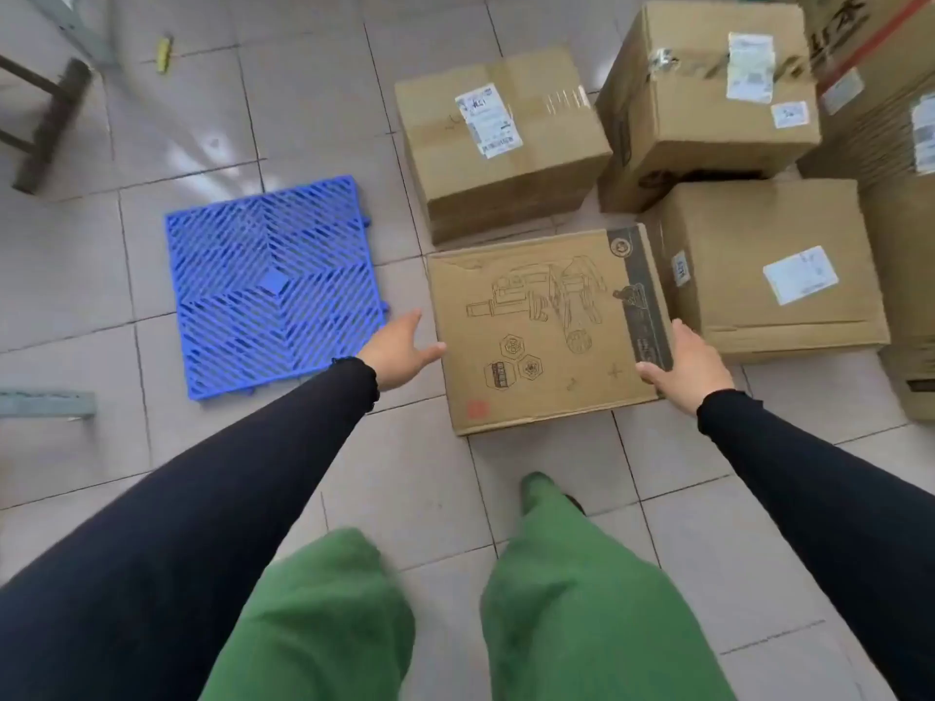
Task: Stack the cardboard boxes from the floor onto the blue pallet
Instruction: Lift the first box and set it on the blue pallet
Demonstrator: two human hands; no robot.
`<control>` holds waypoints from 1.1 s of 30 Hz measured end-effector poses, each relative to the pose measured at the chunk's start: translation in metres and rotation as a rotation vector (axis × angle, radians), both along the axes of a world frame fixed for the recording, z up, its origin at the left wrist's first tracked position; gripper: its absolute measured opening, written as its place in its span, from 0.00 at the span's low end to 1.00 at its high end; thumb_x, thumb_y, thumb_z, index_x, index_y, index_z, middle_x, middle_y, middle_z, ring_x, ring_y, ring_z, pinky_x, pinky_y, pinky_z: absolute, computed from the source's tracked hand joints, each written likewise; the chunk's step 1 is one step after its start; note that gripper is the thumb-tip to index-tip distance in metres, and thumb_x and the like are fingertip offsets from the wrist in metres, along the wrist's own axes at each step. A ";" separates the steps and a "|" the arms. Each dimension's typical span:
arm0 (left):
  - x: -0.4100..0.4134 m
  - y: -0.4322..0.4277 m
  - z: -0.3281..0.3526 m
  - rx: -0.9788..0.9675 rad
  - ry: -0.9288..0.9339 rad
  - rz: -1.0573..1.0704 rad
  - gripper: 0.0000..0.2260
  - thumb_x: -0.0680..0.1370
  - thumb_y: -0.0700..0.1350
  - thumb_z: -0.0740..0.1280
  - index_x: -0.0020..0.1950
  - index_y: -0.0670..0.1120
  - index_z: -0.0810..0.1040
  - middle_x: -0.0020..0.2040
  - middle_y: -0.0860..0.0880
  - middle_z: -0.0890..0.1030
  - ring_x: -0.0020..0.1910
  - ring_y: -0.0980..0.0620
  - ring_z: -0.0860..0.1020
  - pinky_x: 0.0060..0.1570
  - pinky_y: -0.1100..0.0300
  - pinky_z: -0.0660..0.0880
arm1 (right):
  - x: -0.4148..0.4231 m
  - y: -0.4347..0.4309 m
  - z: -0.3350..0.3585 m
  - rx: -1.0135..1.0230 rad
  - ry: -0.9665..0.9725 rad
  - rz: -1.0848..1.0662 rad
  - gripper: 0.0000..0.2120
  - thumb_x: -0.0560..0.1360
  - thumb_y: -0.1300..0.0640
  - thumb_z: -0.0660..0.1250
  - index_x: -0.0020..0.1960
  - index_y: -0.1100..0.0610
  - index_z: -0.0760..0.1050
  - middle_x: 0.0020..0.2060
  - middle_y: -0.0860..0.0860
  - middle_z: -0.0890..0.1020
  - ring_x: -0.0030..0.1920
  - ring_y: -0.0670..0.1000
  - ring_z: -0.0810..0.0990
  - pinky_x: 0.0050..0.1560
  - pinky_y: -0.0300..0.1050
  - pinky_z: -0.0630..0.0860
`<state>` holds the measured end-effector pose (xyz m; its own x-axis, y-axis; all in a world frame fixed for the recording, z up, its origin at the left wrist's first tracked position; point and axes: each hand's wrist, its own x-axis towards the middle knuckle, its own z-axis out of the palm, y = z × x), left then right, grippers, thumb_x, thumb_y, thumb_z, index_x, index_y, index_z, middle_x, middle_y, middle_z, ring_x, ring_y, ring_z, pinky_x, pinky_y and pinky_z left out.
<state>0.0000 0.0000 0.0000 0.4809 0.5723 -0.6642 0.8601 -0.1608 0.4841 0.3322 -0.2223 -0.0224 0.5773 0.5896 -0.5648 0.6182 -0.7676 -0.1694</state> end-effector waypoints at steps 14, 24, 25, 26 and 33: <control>0.038 0.017 -0.127 -0.279 -0.535 0.405 0.40 0.75 0.44 0.76 0.79 0.52 0.54 0.67 0.53 0.78 0.61 0.58 0.79 0.55 0.62 0.79 | 0.016 -0.042 -0.081 0.382 0.356 -0.479 0.46 0.54 0.24 0.73 0.65 0.48 0.73 0.57 0.47 0.83 0.57 0.53 0.82 0.59 0.57 0.80; -0.031 0.036 -0.100 -0.246 -0.679 0.694 0.39 0.76 0.35 0.73 0.79 0.55 0.55 0.65 0.53 0.80 0.61 0.54 0.81 0.49 0.58 0.81 | -0.036 -0.004 -0.057 0.610 0.433 -0.311 0.14 0.75 0.43 0.74 0.59 0.37 0.76 0.53 0.36 0.85 0.53 0.37 0.83 0.56 0.44 0.76; -0.045 0.042 -0.092 -0.228 -0.682 0.714 0.39 0.76 0.35 0.73 0.79 0.54 0.56 0.65 0.53 0.80 0.61 0.53 0.81 0.50 0.58 0.81 | -0.044 0.005 -0.051 0.617 0.440 -0.272 0.16 0.75 0.42 0.74 0.61 0.37 0.77 0.54 0.36 0.85 0.54 0.37 0.83 0.58 0.45 0.76; -0.060 0.050 -0.084 -0.210 -0.680 0.740 0.38 0.76 0.35 0.73 0.79 0.54 0.57 0.64 0.53 0.80 0.60 0.53 0.82 0.50 0.57 0.81 | -0.052 0.015 -0.046 0.619 0.446 -0.233 0.17 0.75 0.42 0.74 0.62 0.38 0.77 0.56 0.38 0.85 0.55 0.38 0.83 0.58 0.44 0.77; -0.180 0.108 -0.044 -0.022 -0.610 0.947 0.28 0.76 0.37 0.73 0.70 0.49 0.64 0.58 0.52 0.81 0.52 0.52 0.83 0.48 0.52 0.80 | -0.143 0.096 -0.026 0.514 0.665 0.040 0.26 0.71 0.41 0.73 0.66 0.38 0.69 0.58 0.36 0.81 0.53 0.32 0.80 0.53 0.33 0.77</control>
